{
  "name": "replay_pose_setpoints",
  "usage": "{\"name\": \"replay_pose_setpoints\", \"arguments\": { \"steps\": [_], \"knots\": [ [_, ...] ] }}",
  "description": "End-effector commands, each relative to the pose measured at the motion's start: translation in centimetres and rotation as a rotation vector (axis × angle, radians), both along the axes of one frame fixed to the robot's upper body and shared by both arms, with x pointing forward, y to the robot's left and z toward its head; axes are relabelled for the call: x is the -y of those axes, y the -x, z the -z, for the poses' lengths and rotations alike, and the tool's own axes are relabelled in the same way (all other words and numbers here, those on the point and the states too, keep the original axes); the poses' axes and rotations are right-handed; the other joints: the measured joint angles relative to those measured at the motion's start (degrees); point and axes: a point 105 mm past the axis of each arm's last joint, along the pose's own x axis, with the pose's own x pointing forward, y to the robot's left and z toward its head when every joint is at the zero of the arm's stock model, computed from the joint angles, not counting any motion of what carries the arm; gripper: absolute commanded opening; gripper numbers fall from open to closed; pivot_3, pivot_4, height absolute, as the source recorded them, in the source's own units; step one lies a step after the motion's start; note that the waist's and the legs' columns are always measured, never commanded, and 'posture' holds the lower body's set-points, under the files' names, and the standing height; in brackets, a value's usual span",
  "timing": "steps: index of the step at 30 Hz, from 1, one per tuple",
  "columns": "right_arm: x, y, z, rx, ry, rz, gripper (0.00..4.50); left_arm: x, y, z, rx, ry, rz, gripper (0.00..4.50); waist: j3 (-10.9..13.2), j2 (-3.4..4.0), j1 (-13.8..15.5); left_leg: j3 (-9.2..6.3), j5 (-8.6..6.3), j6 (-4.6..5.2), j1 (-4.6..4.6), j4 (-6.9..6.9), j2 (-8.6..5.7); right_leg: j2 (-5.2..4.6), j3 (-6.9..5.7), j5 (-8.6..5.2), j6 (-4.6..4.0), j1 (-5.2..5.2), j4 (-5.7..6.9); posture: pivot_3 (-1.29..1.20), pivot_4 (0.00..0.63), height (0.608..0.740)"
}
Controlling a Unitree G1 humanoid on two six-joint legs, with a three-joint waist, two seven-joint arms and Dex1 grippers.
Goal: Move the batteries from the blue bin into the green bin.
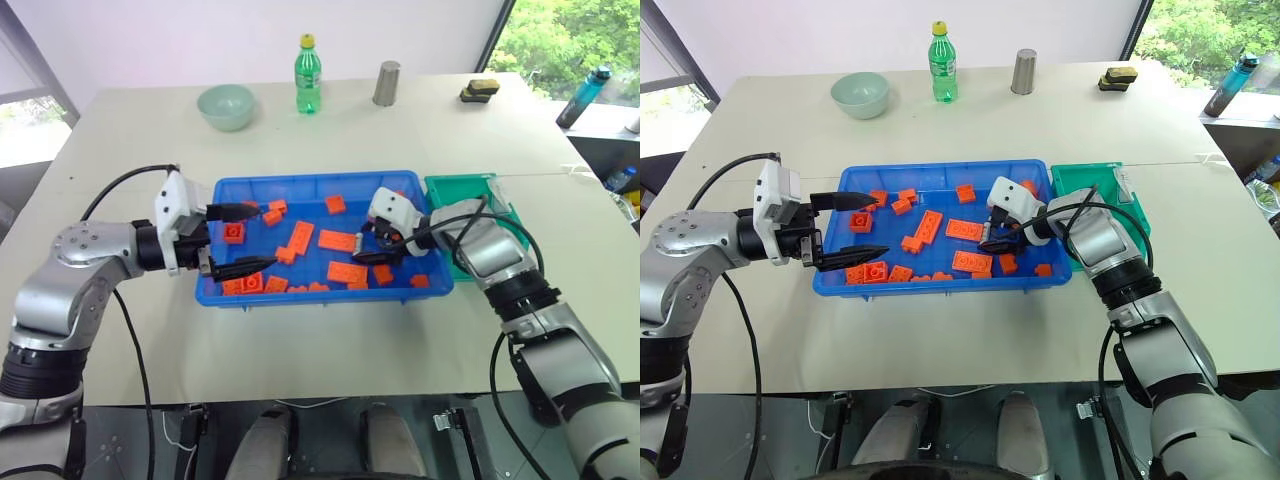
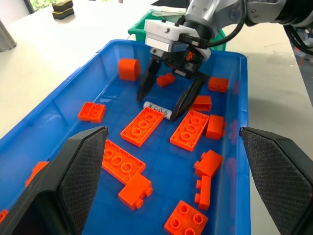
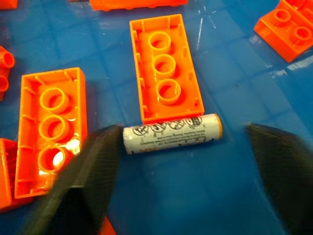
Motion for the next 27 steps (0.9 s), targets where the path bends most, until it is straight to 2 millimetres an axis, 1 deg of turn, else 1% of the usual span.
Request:
{"name": "replay_pose_setpoints", "arguments": {
  "steps": [1,4,6,7,8,10,11,12,13,15,17,20,25,26,27],
  "knots": [
    [0.2,0.2,-1.2,0.033,-0.012,0.009,2.24,0.1,0.2,-1.2,0.05,0.003,0.01,4.5,0.0,0.0,-0.01,0.0,0.0,0.0,0.0,0.0,0.01,0.01,0.0,0.0,0.0,0.0,0.0,0.0,0.15,0.727],
    [1.1,0.5,-3.3,0.07,-0.045,0.036,2.24,0.1,0.2,-1.2,0.05,0.003,0.012,4.5,0.0,0.0,0.16,0.0,0.0,0.0,0.0,0.0,-0.01,-0.01,0.0,0.0,0.0,0.0,0.0,0.0,0.15,0.727],
    [1.9,0.8,-5.2,0.099,-0.075,0.065,2.24,0.0,0.2,-1.1,0.047,0.002,0.013,4.5,0.0,0.01,0.16,0.0,0.0,0.0,0.0,0.01,-0.02,-0.02,0.0,0.0,0.0,0.01,0.0,0.0,0.15,0.727],
    [2.7,0.9,-6.6,0.121,-0.101,0.099,2.24,-0.1,0.2,-1.0,0.044,0.002,0.011,4.5,0.01,0.01,0.17,0.0,0.0,0.0,-0.02,0.01,-0.02,-0.02,0.0,0.0,0.0,0.0,0.0,0.0,0.15,0.727],
    [3.7,0.9,-8.2,0.143,-0.13,0.142,2.24,-0.2,0.2,-0.9,0.038,0.002,0.008,4.5,0.01,0.01,0.22,0.0,0.0,0.0,-0.02,0.01,-0.02,-0.02,0.0,0.0,0.0,-0.01,0.0,0.0,0.15,0.727],
    [7.5,1.3,-11.8,0.19,-0.185,0.272,2.24,-0.7,0.3,-0.6,0.024,0.001,-0.003,4.5,0.01,0.02,0.4,0.01,0.0,0.0,-0.02,0.0,-0.02,-0.02,0.0,0.0,0.0,0.0,0.0,0.0,0.15,0.727],
    [9.0,1.6,-12.8,0.204,-0.196,0.323,2.24,-1.0,0.3,-0.5,0.02,0.0,-0.008,4.5,0.02,0.03,0.6,0.01,0.0,0.0,-0.04,0.0,-0.03,-0.04,0.0,0.0,0.0,-0.01,0.0,0.0,0.15,0.727],
    [10.7,2.0,-13.3,0.216,-0.18,0.37,2.24,-1.2,0.2,-0.5,0.016,-0.001,-0.013,4.5,0.02,0.03,0.84,0.02,0.0,0.01,-0.06,0.01,-0.05,-0.05,0.0,0.0,0.0,-0.01,0.0,0.0,0.15,0.727],
    [12.0,2.4,-13.4,0.223,-0.16,0.403,2.24,-1.4,0.2,-0.4,0.015,-0.001,-0.017,4.5,0.02,0.03,1.04,0.02,-0.01,0.01,-0.05,0.0,-0.05,-0.05,0.0,0.0,0.0,-0.01,-0.02,0.0,0.15,0.727],
    [14.3,3.1,-13.0,0.205,-0.136,0.47,2.24,-1.8,0.1,-0.5,0.015,0.0,-0.023,4.5,0.01,0.01,1.42,0.03,-0.01,0.01,-0.04,-0.01,-0.04,-0.04,0.0,0.0,0.0,-0.01,-0.1,0.0,0.15,0.727],
    [15.6,3.6,-12.3,0.183,-0.127,0.508,2.24,-2.0,-0.3,-0.7,0.021,0.007,-0.034,4.5,0.01,0.01,1.35,0.05,-0.01,0.01,-0.03,0.0,-0.01,-0.02,0.0,0.0,0.0,0.01,-0.12,0.0,0.15,0.727],
    [15.6,3.9,-11.5,0.165,-0.129,0.511,2.24,-1.8,-0.9,-1.1,0.033,0.016,-0.035,4.5,0.04,0.07,1.29,0.18,-0.01,0.01,-0.01,0.01,0.02,-0.03,0.04,0.0,0.0,-0.02,-0.09,0.0,0.15,0.727],
    [15.2,3.6,-10.9,0.159,-0.132,0.522,2.24,-1.1,-1.6,-1.6,0.051,0.018,-0.013,4.5,0.04,0.08,1.37,0.22,-0.01,0.01,-0.02,0.02,0.02,-0.04,0.06,0.0,0.0,-0.05,-0.04,0.0,0.15,0.727],
    [15.1,3.6,-10.8,0.151,-0.138,0.526,3.28,-1.0,-1.7,-1.7,0.053,0.018,-0.01,4.5,0.04,0.08,1.38,0.21,-0.01,0.01,-0.02,0.03,0.02,-0.04,0.06,0.0,0.0,-0.04,-0.04,0.0,0.15,0.727],
    [15.2,3.6,-10.6,0.149,-0.136,0.532,3.56,-1.0,-1.7,-1.8,0.055,0.019,-0.008,4.5,0.04,0.08,1.38,0.21,-0.01,0.01,-0.02,0.05,0.01,-0.04,0.06,0.0,0.0,-0.03,-0.04,0.0,0.15,0.727]
  ]
}}
